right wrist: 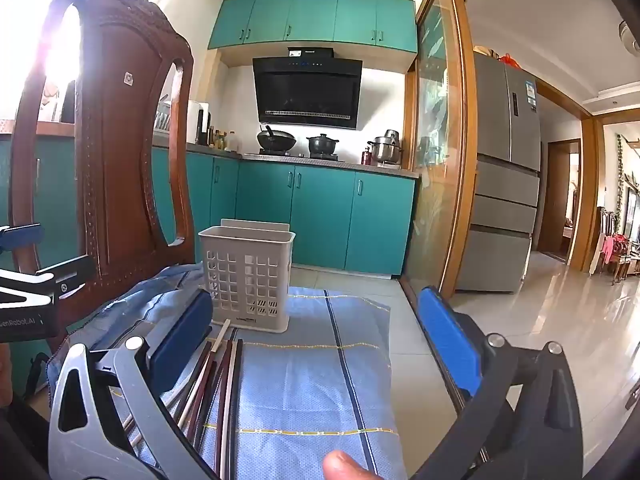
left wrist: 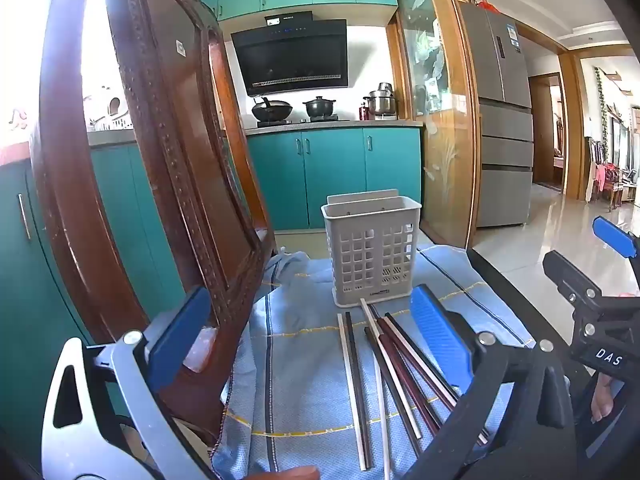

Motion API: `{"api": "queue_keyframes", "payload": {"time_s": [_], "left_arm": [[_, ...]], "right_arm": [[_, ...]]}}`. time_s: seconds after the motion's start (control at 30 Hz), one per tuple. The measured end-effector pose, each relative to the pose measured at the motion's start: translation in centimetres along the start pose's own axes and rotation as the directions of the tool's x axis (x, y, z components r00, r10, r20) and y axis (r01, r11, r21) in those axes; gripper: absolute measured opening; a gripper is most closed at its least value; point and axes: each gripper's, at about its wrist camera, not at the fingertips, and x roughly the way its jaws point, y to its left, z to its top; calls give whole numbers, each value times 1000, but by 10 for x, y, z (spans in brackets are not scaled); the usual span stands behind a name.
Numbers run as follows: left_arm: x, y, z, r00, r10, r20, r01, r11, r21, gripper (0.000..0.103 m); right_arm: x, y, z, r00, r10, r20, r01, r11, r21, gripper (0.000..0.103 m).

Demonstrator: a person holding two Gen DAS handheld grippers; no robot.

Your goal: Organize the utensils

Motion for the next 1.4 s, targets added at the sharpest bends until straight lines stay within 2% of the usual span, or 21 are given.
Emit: {"api": "queue_keyframes", "payload": {"time_s": [0.6, 0.7, 1.4], "left_arm": [[0, 0, 0, 1000, 4, -3, -4, 1000, 7, 100], [6, -10, -9, 1000, 4, -1, -4, 1000, 9, 100], [10, -4, -7, 1000, 4, -5, -4, 1000, 7, 100]], "right_arm": [[-6, 0, -2, 999, -4, 37, 4, 1000, -3, 101], [-6, 0, -1, 999, -3, 38, 3, 1000, -4, 101], [-11, 2, 0, 999, -5, 52, 6, 1000, -12, 101]]}}
